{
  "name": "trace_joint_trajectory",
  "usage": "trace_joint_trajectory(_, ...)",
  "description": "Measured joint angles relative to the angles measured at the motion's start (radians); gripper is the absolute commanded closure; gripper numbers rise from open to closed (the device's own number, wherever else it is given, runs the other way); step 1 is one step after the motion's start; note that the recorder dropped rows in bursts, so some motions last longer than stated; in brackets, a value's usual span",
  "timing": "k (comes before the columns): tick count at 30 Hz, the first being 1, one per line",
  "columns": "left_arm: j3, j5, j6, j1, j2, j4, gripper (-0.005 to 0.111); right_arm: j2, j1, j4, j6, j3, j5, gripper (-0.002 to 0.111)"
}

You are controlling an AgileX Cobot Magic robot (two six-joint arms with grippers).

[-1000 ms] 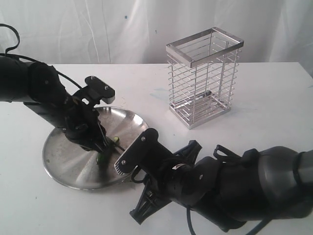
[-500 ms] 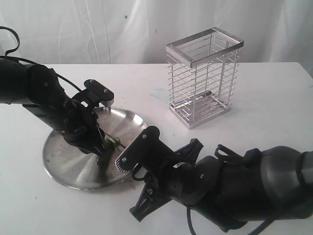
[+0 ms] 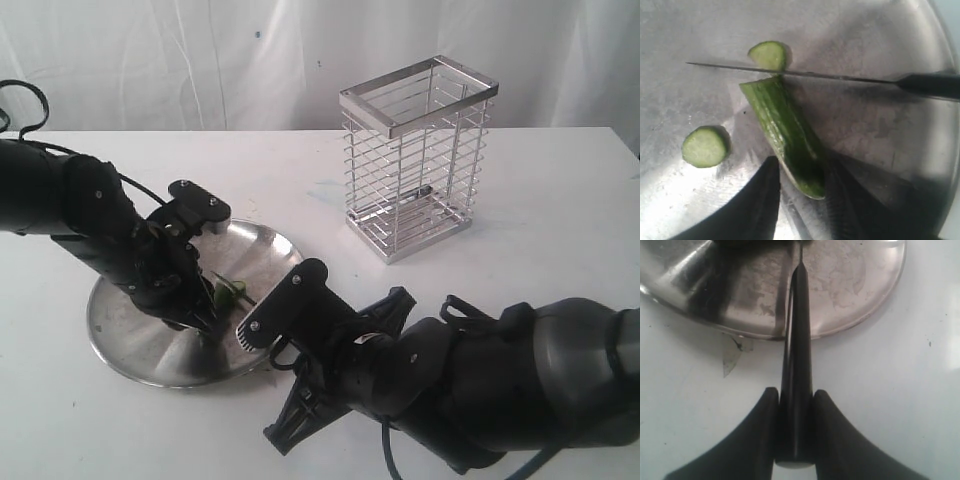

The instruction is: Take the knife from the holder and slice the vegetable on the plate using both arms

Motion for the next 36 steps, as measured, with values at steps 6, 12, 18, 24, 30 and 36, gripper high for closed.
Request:
trace_joint_trajectory(6,0.007,-0.032,0.0,0.0,0.025,-0.057,0.07,0.0,0.0,0.01,0.002,0.0,0.017,0.108)
trace_joint_trajectory(12,0.007,-0.07,-0.002,0.0,0.037,-0.066,0.07,0.0,0.0,0.026,0.004,0.0,0.029,0.108)
trace_joint_trajectory(18,0.007,-0.094,-0.009,0.012,0.041,-0.07,0.073,0.0,0.0,0.037,0.006,0.0,0.029,0.108)
trace_joint_trajectory(24,0.007,-0.098,-0.028,0.062,0.036,-0.073,0.091,0.0,0.0,0.037,0.006,0.0,0.03,0.108)
trace_joint_trajectory(30,0.009,-0.1,-0.033,0.081,-0.016,-0.048,0.107,0.0,0.0,0.037,0.006,0.0,0.038,0.108)
trace_joint_trajectory(36,0.011,-0.063,-0.033,0.082,-0.063,-0.041,0.107,0.0,0.0,0.035,0.002,0.0,0.063,0.108)
